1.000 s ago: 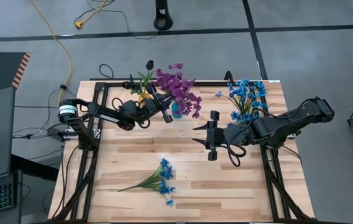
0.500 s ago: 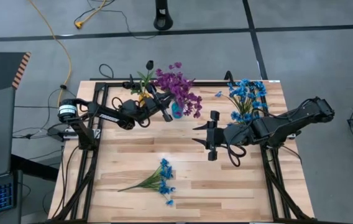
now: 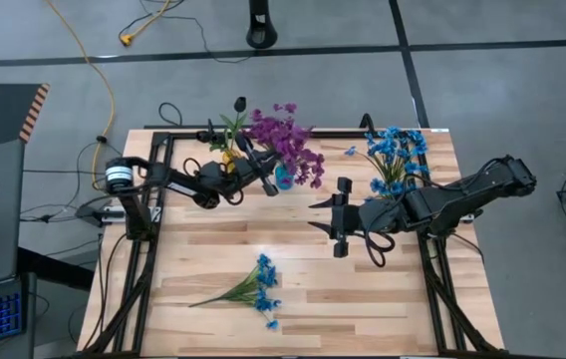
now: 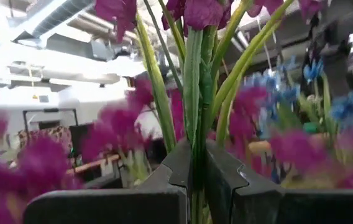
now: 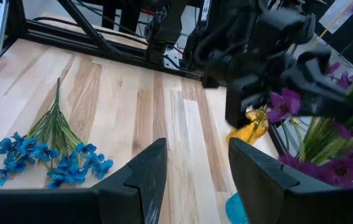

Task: Sort flowers into vase by color
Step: Put the violet flower into the blue vase

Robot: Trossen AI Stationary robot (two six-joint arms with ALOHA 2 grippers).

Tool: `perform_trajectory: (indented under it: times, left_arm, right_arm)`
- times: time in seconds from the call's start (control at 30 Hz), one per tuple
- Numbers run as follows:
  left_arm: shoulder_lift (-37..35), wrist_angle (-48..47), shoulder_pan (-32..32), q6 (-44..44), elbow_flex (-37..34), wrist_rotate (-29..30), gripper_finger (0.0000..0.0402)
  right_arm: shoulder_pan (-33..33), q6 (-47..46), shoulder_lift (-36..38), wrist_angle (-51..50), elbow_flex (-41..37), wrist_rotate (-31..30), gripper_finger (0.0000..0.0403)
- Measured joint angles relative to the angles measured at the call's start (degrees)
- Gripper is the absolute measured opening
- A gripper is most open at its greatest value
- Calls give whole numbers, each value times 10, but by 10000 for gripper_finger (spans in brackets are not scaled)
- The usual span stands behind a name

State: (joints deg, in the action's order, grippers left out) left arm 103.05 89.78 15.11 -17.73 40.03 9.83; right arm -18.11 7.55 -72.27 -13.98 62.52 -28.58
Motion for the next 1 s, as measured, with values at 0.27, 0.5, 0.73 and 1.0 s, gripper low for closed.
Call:
perform_trajectory:
  times: [0.27,0.5,0.73,1.0]
  left_arm:
    - [22,-5,0,-10,13,10,9]
    - [22,-41,0,11,14,39,9]
    - [22,-112,-2,20,14,47,19]
    - [22,-176,-2,23,14,50,22]
  right_arm:
    - [0,0,0,-2,0,0,198]
    - [0,5,0,-3,0,0,198]
    - [2,5,0,-3,0,0,198]
    - [2,5,0,-3,0,0,198]
